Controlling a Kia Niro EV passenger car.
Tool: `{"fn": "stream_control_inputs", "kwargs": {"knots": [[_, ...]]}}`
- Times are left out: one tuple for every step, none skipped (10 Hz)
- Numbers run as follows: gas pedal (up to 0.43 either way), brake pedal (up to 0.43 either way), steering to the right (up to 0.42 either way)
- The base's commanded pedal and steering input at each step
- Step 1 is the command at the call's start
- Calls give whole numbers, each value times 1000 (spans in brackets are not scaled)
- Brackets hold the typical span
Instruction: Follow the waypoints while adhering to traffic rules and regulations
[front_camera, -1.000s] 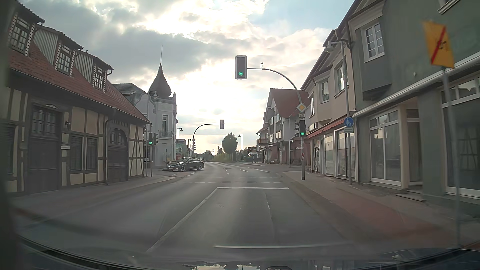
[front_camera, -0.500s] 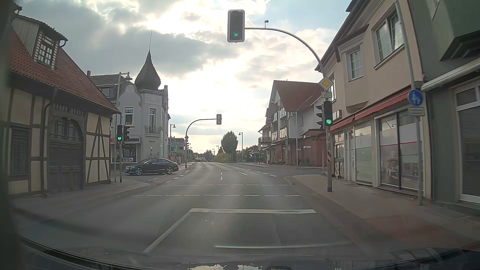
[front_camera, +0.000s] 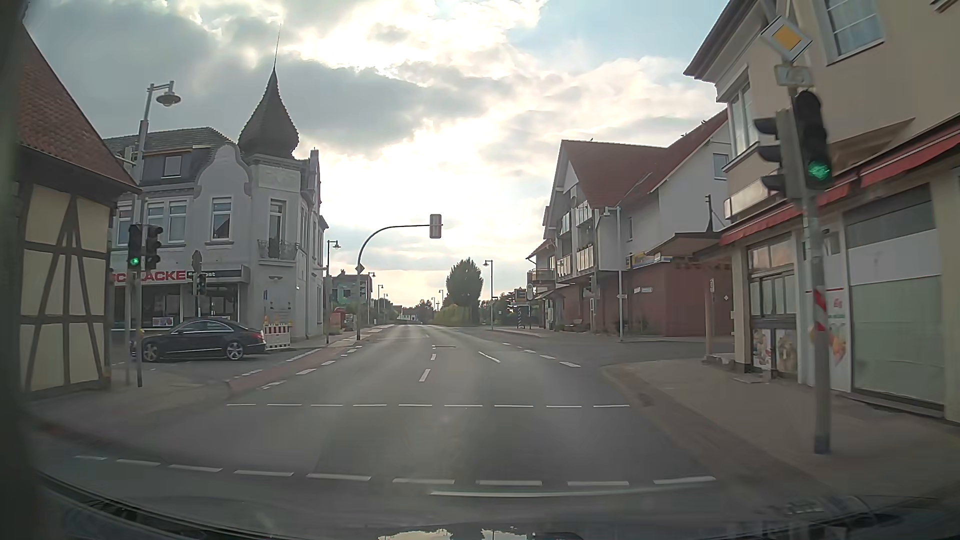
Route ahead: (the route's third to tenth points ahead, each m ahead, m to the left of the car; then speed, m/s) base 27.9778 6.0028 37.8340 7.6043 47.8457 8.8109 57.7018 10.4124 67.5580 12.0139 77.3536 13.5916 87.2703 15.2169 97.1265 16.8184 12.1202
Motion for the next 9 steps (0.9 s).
{"fn": "stream_control_inputs", "kwargs": {"knots": [[209,0,-18],[209,0,-20],[209,0,-22],[209,0,-24],[209,0,-27],[209,0,-28],[209,0,-28],[209,0,-28],[209,0,-28]]}}
